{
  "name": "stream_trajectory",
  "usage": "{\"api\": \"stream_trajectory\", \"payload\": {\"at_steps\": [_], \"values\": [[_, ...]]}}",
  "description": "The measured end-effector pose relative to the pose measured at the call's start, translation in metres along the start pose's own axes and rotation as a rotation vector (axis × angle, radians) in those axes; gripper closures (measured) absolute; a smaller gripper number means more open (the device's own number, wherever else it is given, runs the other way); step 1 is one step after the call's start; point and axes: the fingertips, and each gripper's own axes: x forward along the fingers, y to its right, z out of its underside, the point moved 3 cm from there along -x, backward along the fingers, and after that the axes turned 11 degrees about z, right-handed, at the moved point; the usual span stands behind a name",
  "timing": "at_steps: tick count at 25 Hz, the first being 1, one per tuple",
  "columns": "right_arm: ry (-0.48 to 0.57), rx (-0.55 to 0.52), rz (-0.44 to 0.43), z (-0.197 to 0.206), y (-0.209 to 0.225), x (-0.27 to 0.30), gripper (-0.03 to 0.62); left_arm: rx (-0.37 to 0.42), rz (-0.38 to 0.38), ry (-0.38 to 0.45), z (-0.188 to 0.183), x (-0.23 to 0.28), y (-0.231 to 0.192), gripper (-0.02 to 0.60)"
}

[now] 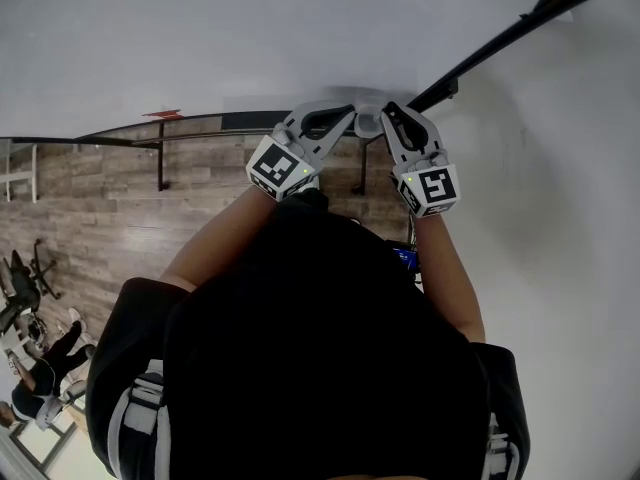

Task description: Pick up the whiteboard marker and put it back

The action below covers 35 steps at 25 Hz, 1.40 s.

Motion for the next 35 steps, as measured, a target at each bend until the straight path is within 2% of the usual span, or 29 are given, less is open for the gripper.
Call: {"api": "stream_trajectory", "payload": {"at_steps": [15, 23, 35], "values": [[-0.083, 0.056, 0.011, 0.057, 0.003, 0.020, 0.530, -0.057, 0.013, -0.029, 0.026, 0.010, -0.003, 0.578], [-0.131, 0.083, 0.006, 0.088, 0.004, 0.025, 0.530, -0.062, 0.026, -0.047, 0.032, 0.015, 0.000, 0.578], [-0.212, 0.067, 0.007, 0.118, -0.003, 0.019, 0.528, -0.079, 0.026, -0.067, 0.037, 0.008, 0.004, 0.578]]}}
